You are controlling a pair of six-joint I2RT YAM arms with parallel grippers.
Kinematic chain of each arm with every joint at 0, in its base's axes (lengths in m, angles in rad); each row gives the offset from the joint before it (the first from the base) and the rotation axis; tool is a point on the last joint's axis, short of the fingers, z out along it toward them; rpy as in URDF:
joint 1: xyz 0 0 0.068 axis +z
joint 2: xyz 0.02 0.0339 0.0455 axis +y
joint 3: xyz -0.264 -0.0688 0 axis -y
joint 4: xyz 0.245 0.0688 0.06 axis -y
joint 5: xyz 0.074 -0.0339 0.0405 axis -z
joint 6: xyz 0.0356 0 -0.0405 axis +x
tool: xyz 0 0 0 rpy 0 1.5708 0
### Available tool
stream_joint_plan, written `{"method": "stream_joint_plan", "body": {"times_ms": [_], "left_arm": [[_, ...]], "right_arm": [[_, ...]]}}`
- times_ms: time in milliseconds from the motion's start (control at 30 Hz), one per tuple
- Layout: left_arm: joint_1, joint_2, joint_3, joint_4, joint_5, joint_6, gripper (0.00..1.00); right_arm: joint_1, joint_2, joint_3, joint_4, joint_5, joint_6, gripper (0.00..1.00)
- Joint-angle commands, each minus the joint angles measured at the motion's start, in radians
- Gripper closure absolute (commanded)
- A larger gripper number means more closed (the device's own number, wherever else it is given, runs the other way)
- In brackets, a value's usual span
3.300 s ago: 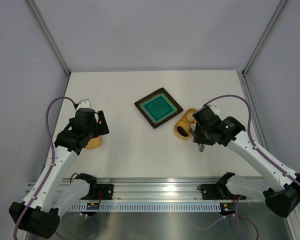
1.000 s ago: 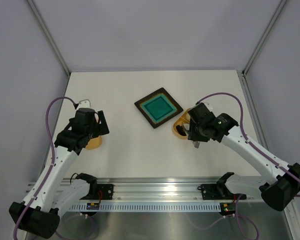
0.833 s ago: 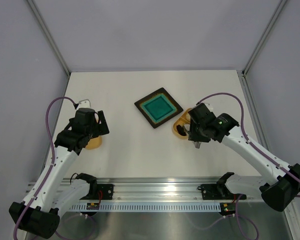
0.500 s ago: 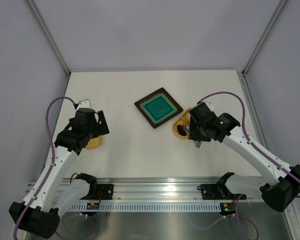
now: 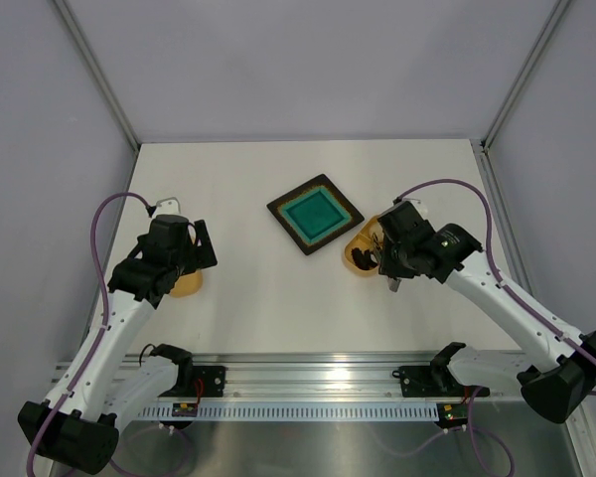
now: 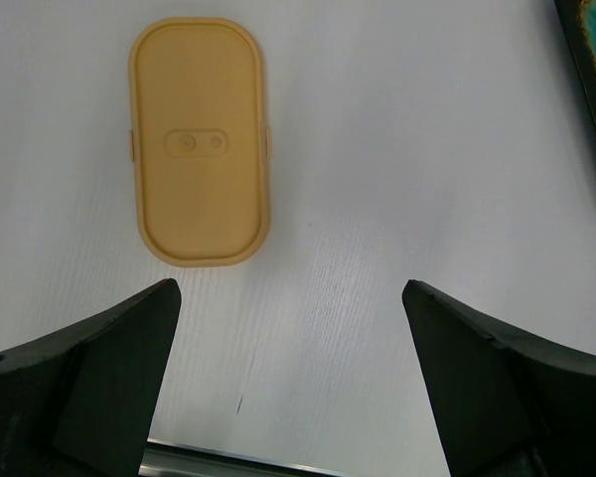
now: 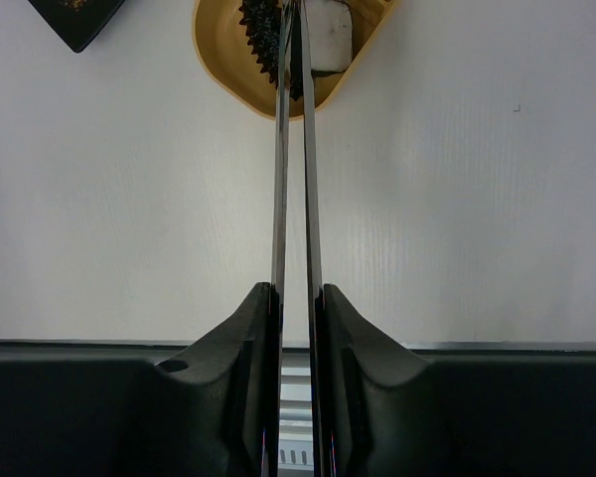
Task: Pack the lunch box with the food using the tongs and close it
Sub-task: Place the fake food in the packing box, then adjust the fake food in the packing box.
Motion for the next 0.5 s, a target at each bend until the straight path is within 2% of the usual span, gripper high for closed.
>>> {"method": "stream_joint_plan", "body": {"times_ms": [0, 467], "left_arm": [[-0.002, -0.01, 0.005, 0.042, 0.013, -0.004, 0.01], [-0.002, -0.003, 0.001, 0.048, 0.015, -0.003, 0.01]], "right_arm": [[-0.001, -0.023, 0.035, -0.003, 0.023, -0.001, 0.8], [-0.003, 0.02, -0.003, 0.02, -0.015, -0.013, 0.85]]}}
